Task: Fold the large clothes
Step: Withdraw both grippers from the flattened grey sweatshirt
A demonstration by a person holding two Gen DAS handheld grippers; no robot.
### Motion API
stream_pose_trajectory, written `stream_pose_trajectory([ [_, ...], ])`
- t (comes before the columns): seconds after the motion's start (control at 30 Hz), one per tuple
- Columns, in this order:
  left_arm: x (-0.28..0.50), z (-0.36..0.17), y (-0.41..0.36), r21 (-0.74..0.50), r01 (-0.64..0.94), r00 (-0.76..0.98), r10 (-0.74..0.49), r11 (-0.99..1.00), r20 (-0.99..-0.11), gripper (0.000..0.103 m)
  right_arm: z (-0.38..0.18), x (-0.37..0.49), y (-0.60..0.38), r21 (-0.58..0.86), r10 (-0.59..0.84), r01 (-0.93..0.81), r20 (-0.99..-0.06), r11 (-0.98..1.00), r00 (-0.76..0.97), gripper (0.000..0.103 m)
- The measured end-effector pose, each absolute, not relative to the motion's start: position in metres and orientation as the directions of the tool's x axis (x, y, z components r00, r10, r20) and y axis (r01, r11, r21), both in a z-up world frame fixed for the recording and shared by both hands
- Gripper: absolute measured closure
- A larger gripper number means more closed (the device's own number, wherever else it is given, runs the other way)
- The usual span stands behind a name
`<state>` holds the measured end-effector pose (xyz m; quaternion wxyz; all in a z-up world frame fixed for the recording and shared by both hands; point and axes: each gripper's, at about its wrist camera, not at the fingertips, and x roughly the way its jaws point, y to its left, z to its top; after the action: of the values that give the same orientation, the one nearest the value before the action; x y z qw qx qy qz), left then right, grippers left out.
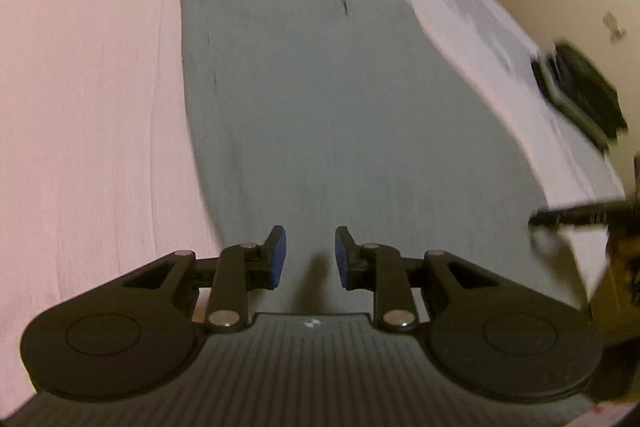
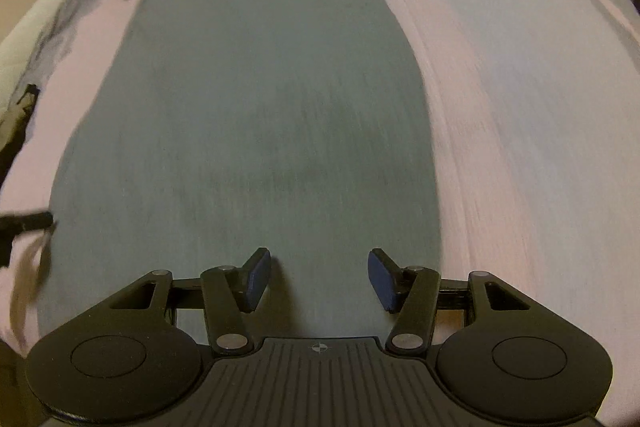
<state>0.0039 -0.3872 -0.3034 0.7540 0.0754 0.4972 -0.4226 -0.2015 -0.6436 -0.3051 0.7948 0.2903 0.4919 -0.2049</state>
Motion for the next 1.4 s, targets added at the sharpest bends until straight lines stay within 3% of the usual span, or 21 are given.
stream_pose_trajectory([
  [0.13, -0.038, -0.321, -0.350, -0.257, 0.750, 0.125, -0.513, 0.609, -0.849, 0.081, -0.291, -0.232, -0.610, 0.194, -0.071, 0.643, -0.929, 0.741, 0.363, 0.051],
  [0.27, -0.051, -0.305, -0.323, -0.241, 0.732, 0.139, -0.486, 0.637, -0.863, 0.081, -0.259, -0.249, -0.584, 0.184, -0.084, 0.645, -0.929, 0.742, 0.361, 0.049],
  [0.47, -0.081, -0.246, -0.302, -0.193, 0.671, 0.211, -0.433, 0.716, -0.876, 0.070, -0.210, -0.255, -0.558, 0.136, -0.123, 0.614, -0.925, 0.777, 0.360, 0.031],
  [0.53, -0.094, -0.228, -0.301, -0.163, 0.648, 0.236, -0.399, 0.744, -0.886, 0.062, -0.198, -0.253, -0.553, 0.117, -0.128, 0.599, -0.927, 0.792, 0.351, 0.030],
  [0.6, -0.108, -0.211, -0.307, -0.139, 0.631, 0.241, -0.363, 0.763, -0.900, 0.047, -0.184, -0.252, -0.549, 0.111, -0.117, 0.595, -0.937, 0.796, 0.331, 0.029],
  [0.8, -0.143, -0.153, -0.330, -0.128, 0.521, 0.271, -0.306, 0.844, -0.913, 0.012, -0.130, -0.244, -0.547, 0.160, -0.085, 0.575, -0.923, 0.803, 0.375, 0.028],
  [1.07, -0.155, -0.111, -0.378, -0.121, 0.494, 0.310, -0.304, 0.861, -0.901, 0.001, -0.097, -0.231, -0.554, 0.170, -0.073, 0.549, -0.916, 0.819, 0.394, 0.028],
  [1.4, -0.163, -0.108, -0.404, -0.109, 0.502, 0.310, -0.296, 0.858, -0.903, 0.001, -0.096, -0.230, -0.555, 0.195, -0.017, 0.512, -0.925, 0.836, 0.381, 0.028],
])
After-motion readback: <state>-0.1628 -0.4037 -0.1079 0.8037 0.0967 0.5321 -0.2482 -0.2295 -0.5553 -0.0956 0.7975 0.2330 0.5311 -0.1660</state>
